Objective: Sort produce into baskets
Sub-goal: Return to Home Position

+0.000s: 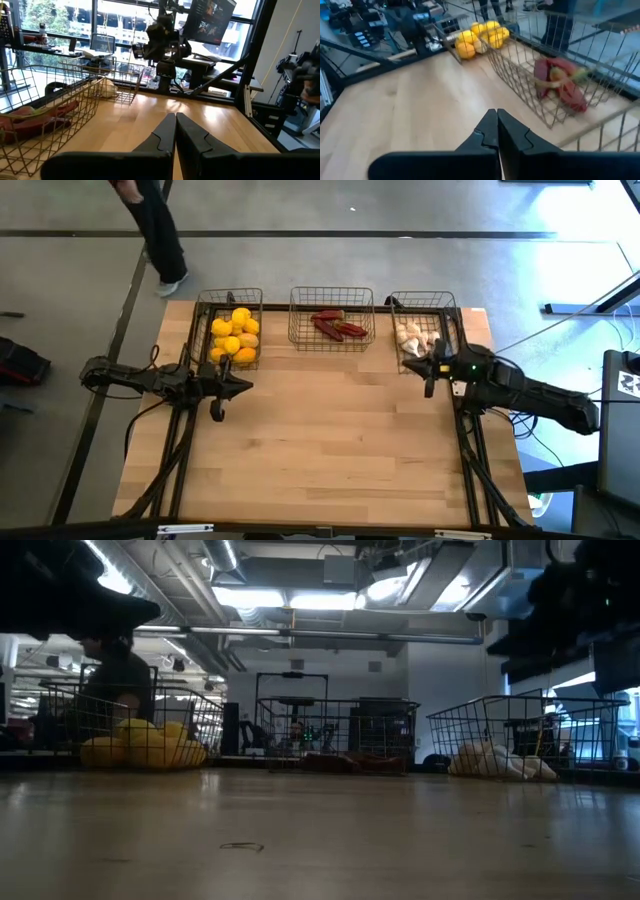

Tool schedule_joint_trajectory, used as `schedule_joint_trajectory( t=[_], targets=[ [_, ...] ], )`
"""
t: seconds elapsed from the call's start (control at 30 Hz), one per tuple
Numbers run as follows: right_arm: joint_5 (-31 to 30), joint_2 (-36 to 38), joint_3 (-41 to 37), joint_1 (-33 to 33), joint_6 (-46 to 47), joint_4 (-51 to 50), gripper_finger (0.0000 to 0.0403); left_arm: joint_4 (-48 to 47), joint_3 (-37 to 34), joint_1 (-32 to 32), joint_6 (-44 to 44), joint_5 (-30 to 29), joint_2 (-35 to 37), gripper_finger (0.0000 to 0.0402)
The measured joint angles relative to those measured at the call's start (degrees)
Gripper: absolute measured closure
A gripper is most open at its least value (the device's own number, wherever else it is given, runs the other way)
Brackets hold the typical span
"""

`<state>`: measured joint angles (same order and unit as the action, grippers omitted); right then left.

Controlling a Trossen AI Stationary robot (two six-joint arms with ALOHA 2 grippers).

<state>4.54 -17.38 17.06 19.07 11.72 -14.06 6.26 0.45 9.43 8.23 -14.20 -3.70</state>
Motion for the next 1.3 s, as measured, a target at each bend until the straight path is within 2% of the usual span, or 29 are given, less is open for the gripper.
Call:
schedule_joint_trajectory(
  t=[0.17,0.33,0.63,0.87,1.3],
  targets=[
    [0.0,3.9,-5.9,0.0,1.6,5.1,0.0400,0.0,0.0,0.0,0.2,0.0,0.0,0.0394],
    [-0.8,7.9,-10.0,0.0,1.5,7.6,0.0400,-2.5,0.1,-0.1,-5.7,-1.5,0.0,0.0394],
    [-1.3,14.7,-14.2,0.0,-0.2,10.0,0.0400,-2.3,0.1,-0.1,-4.0,-1.7,0.0,0.0394],
    [0.4,16.9,-16.3,0.0,-2.1,15.8,0.0400,-0.9,0.1,0.0,-3.2,-1.7,0.0,0.0394],
    [1.0,16.0,-16.5,0.0,-1.2,16.0,0.0400,-0.5,0.1,0.0,-3.7,-1.7,0.0,0.0394]
  ],
)
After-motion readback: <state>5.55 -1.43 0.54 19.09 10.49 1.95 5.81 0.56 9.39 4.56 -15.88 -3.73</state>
